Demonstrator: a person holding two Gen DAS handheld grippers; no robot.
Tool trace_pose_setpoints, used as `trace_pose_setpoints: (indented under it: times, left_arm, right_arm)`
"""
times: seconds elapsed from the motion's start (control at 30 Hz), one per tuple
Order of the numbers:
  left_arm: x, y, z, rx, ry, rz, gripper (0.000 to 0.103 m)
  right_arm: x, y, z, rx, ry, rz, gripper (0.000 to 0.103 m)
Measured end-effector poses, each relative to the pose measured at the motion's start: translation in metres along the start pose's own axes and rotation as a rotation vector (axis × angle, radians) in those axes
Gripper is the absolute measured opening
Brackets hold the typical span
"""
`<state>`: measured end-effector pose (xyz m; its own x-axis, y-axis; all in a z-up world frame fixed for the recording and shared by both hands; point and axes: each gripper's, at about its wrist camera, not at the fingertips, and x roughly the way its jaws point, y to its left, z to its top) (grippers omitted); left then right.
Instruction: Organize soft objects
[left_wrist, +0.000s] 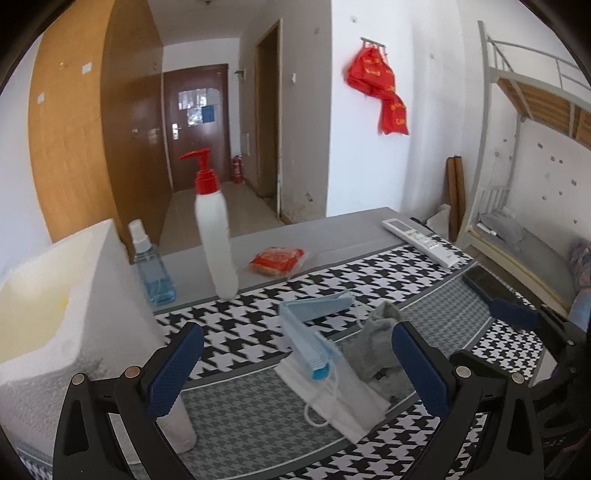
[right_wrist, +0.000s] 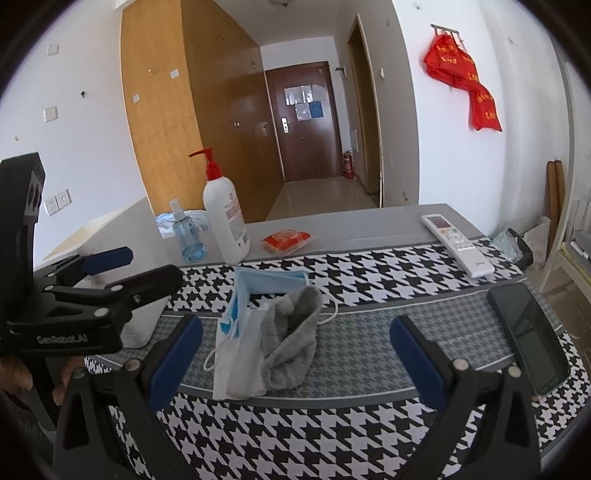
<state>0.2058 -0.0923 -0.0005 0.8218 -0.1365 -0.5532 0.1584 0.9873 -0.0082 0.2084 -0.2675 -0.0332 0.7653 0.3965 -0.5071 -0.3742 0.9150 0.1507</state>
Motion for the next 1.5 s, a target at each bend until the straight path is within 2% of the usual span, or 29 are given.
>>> trace_pose_setpoints:
  times: [0.13, 0.43, 0.63, 0.9, 1.1, 1.5]
  left_arm:
    - [0.004, -0.007, 0.002, 0.015, -0.002, -0.04, 0.102]
    - [0.024, -0.006, 0.002, 0.029, -0.017, -0.037, 0.102]
    - [0.037, 0.003, -0.001, 0.019, 0.011, 0.036, 0.102]
    - [0.033, 0.016, -0.006, -0.015, 0.025, 0.11, 0.102]
    - [0.032, 0.013, -0.004, -0.021, 0.045, 0.092, 0.102]
    - [0.058, 0.007, 0.002, -0.03, 0.102, 0.062, 0.098]
  right_arm:
    - [-0.001, -0.007, -0.002, 0.012, 0.002, -0.007, 0.103]
    - [-0.004, -0.01, -0.004, 0.022, -0.002, -0.005, 0.103]
    - [-0.002, -0.01, -0.004, 0.022, 0.006, -0.008, 0.103]
    - [0.004, -0.008, -0.003, 0.013, 0.017, -0.006, 0.103]
    - [0.01, -0.006, -0.002, 0.007, 0.027, 0.002, 0.103]
    - [0.013, -0.01, -0.004, 0.01, 0.042, 0.005, 0.103]
